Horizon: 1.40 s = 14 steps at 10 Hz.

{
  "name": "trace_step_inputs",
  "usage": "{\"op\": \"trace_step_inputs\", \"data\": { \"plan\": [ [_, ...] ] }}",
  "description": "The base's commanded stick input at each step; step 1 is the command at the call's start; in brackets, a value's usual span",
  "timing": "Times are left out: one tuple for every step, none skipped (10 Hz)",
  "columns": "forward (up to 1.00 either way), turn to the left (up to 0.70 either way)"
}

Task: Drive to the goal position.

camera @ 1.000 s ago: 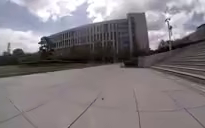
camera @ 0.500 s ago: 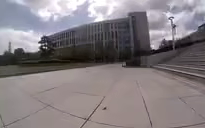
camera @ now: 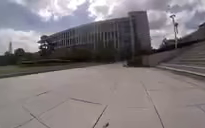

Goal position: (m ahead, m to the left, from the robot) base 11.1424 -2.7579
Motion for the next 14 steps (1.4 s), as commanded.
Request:
{"op": "trace_step_inputs", "data": {
  "plan": [
    [0.70, 0.00],
    [0.70, 0.00],
    [0.70, 0.00],
    [0.70, 0.00],
    [0.70, 0.00],
    [0.70, 0.00],
    [0.70, 0.00],
    [0.70, 0.00],
    [0.70, 0.00],
    [0.70, 0.00],
    [0.70, 0.00],
    [0.70, 0.00],
    [0.70, 0.00],
    [0.70, 0.00]
  ]
}}
